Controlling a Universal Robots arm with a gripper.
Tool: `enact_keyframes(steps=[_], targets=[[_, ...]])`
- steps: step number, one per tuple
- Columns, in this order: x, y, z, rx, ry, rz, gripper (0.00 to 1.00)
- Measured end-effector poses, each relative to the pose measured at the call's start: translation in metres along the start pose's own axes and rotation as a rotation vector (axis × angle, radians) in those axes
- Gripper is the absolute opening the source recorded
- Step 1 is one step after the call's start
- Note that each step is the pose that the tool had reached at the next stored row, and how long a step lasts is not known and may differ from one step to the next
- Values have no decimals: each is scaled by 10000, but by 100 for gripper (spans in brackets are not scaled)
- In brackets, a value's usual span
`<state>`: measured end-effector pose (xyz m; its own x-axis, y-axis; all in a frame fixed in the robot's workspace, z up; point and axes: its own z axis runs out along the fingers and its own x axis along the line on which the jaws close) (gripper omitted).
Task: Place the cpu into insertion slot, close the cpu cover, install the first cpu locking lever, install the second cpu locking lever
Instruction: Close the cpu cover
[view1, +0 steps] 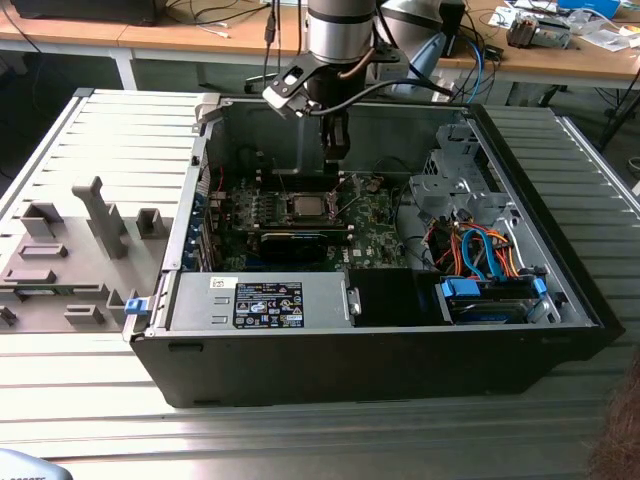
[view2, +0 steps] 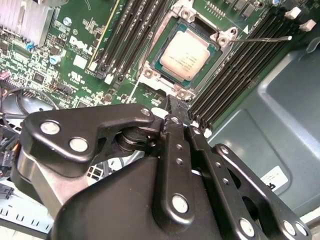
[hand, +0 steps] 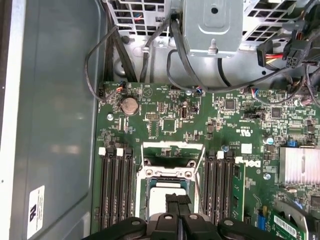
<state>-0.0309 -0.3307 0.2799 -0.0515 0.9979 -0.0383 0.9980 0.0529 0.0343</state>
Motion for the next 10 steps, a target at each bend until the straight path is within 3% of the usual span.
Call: enact_keyframes(steps=[10], targets=[[-7,129,7,0,0,-1,11]])
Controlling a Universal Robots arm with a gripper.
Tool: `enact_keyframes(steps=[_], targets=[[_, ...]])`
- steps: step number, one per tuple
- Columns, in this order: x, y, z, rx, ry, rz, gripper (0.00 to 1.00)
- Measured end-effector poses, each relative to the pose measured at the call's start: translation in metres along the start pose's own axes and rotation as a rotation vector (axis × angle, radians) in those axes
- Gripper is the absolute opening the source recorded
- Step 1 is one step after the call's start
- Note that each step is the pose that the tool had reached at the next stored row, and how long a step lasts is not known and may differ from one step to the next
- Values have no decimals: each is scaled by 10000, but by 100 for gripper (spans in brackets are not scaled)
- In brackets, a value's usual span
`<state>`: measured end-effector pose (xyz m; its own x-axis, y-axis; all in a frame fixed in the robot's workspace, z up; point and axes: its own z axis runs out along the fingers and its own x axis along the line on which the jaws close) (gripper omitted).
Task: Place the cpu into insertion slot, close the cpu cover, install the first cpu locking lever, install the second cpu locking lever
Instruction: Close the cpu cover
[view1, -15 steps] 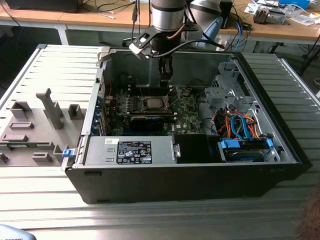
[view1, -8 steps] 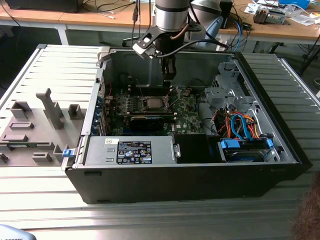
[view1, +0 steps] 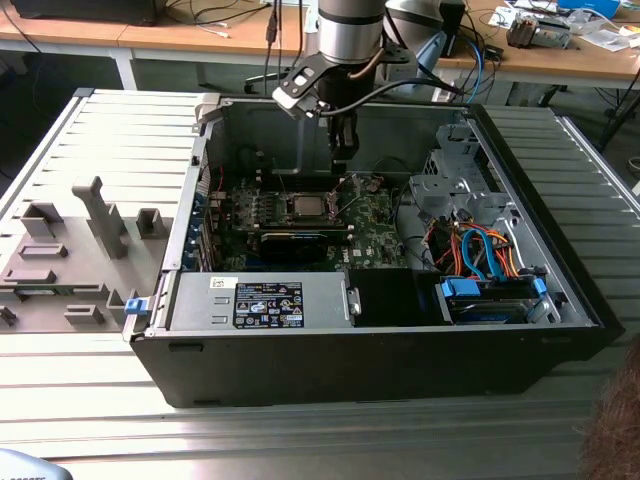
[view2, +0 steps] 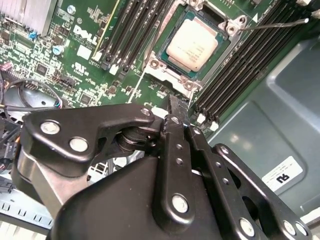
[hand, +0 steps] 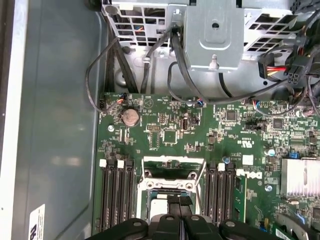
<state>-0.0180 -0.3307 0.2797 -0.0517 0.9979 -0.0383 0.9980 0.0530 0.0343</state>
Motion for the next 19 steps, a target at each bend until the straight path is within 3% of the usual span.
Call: enact_keyframes(steps=[19], targets=[[-10,191,12,0,0,0,11]])
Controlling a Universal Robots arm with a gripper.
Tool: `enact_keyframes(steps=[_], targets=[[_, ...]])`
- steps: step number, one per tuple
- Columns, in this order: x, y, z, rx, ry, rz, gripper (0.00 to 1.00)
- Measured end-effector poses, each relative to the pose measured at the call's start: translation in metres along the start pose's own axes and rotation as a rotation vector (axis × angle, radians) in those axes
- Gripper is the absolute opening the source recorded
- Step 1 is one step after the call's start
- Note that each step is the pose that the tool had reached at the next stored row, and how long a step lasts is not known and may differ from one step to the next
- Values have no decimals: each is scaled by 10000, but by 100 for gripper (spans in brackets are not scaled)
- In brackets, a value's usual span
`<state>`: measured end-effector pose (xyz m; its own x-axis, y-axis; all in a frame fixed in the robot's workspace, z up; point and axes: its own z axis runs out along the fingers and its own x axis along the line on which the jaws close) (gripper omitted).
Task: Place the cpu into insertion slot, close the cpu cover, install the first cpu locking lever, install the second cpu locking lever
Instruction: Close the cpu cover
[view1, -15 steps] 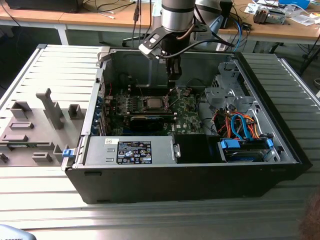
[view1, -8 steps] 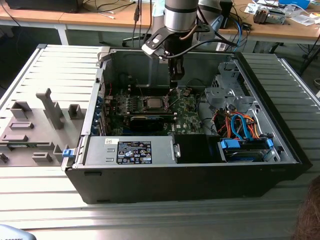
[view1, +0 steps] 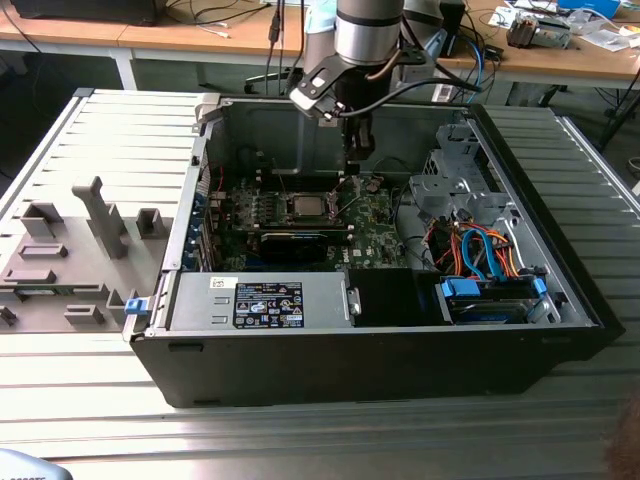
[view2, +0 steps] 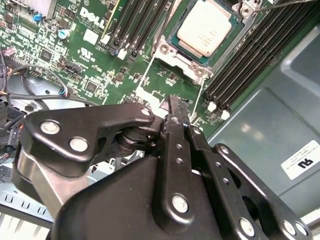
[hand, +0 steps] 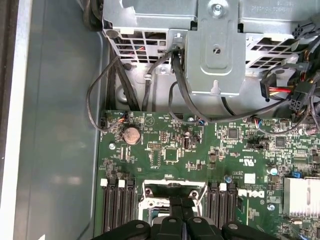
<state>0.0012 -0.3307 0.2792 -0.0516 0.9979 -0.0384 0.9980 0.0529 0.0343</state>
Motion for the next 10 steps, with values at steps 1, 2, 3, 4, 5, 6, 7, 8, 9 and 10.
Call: enact_keyframes(steps=[1,2,3,4,5,6,7,8,9,10], targets=[[0,9,0,0,0,0,11],[-1,19,1,0,0,0,11],[-1,28,1,0,0,1,11],[-2,43,2,0,0,1,11],[-3,56,2,0,-1,0,11],[-4,68,3,0,0,1,11],[-4,88,3,1,0,1,11],[-5,102,4,1,0,-1,11],[-6,116,5,2,0,0,11],[-6,125,5,2,1,0,11]])
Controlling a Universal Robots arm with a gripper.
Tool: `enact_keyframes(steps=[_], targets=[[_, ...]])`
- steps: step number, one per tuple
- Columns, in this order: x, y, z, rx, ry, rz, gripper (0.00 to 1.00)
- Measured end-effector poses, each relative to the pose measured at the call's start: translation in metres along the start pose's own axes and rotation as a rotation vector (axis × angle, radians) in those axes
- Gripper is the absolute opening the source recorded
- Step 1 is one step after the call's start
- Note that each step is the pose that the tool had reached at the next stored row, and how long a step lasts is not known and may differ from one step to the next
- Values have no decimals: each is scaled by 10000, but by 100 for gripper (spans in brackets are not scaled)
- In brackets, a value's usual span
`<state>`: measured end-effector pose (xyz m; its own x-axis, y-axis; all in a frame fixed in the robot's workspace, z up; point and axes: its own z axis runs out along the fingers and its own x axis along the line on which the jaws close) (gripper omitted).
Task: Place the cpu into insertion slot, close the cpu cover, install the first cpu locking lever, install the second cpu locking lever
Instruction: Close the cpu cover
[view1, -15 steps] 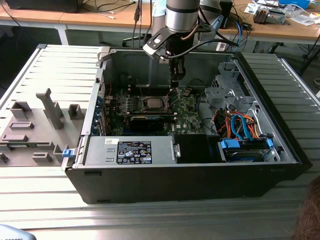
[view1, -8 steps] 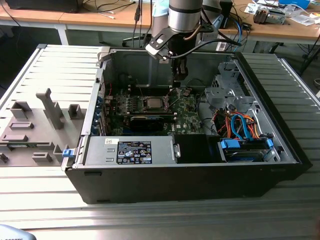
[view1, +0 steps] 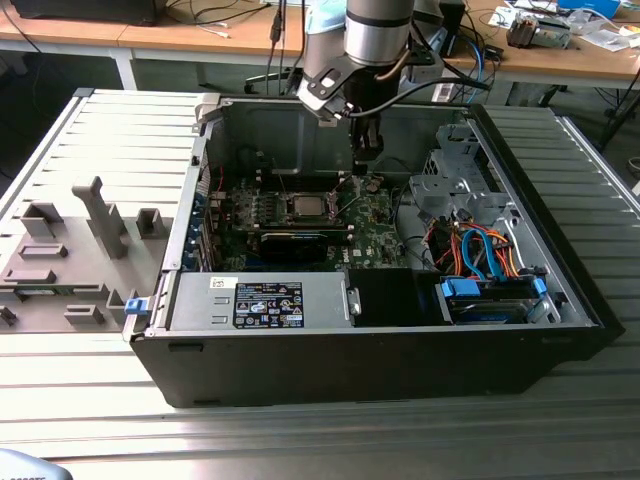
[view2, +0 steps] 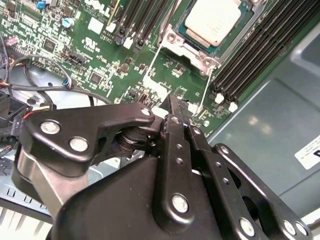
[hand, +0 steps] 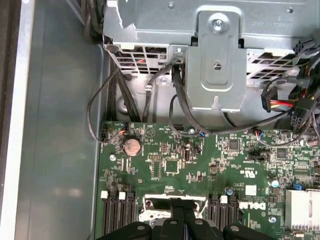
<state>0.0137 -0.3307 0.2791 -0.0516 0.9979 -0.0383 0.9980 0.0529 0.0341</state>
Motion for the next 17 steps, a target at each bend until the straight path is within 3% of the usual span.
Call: enact_keyframes(steps=[2,3,4,5,7,9,10,11,12,17], targets=[[-2,30,1,14,1,0,11],[-3,46,2,56,3,-1,11],[-3,66,3,141,6,-6,11],[-4,88,4,303,14,-11,11],[-7,131,5,693,33,-27,11],[-10,186,6,1179,57,-45,11],[-11,204,8,1268,63,-47,11],[-11,222,9,1332,69,-49,11],[-12,241,10,1353,70,-51,11],[-14,271,20,1368,77,-50,11]])
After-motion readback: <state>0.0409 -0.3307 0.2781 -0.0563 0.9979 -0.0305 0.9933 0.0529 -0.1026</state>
